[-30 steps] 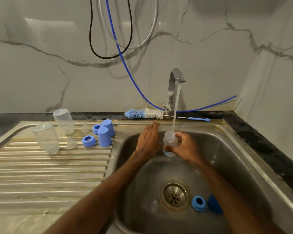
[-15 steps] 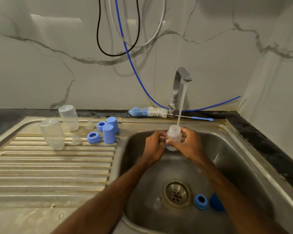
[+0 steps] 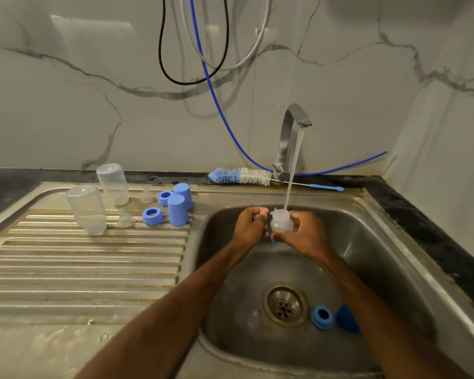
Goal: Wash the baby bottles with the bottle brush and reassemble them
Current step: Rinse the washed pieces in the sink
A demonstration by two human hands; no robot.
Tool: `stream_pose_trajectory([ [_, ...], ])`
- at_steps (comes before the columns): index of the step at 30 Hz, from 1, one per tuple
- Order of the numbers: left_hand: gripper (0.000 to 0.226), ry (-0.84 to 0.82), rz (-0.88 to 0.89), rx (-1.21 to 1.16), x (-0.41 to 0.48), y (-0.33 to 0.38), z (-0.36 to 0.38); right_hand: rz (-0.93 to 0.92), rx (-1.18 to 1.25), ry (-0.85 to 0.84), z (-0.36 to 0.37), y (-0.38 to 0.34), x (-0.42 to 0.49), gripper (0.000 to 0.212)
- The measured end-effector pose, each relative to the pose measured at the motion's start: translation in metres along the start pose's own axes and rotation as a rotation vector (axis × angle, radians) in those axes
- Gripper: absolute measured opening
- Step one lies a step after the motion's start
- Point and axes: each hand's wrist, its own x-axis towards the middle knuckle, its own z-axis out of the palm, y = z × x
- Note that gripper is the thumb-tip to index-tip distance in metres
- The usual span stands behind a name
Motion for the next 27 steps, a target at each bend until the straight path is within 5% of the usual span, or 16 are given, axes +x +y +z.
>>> stream_pose_trajectory([
  [12, 0.032, -0.116, -0.054, -0.110, -0.005, 0.015, 0.003, -0.018, 0.026, -0.035, 0.001, -0.003, -0.001, 0.064],
  [20, 0.053, -0.259, -0.209, -0.068, -0.010, 0.017, 0.006, 0.555, 0.695, -0.452, -0.021, 0.000, -0.002, 0.057],
  [27, 0.048, -0.318, -0.256, -0.013, -0.010, 0.015, 0.009, 0.813, 1.127, -0.551, -0.030, 0.011, 0.003, 0.072],
])
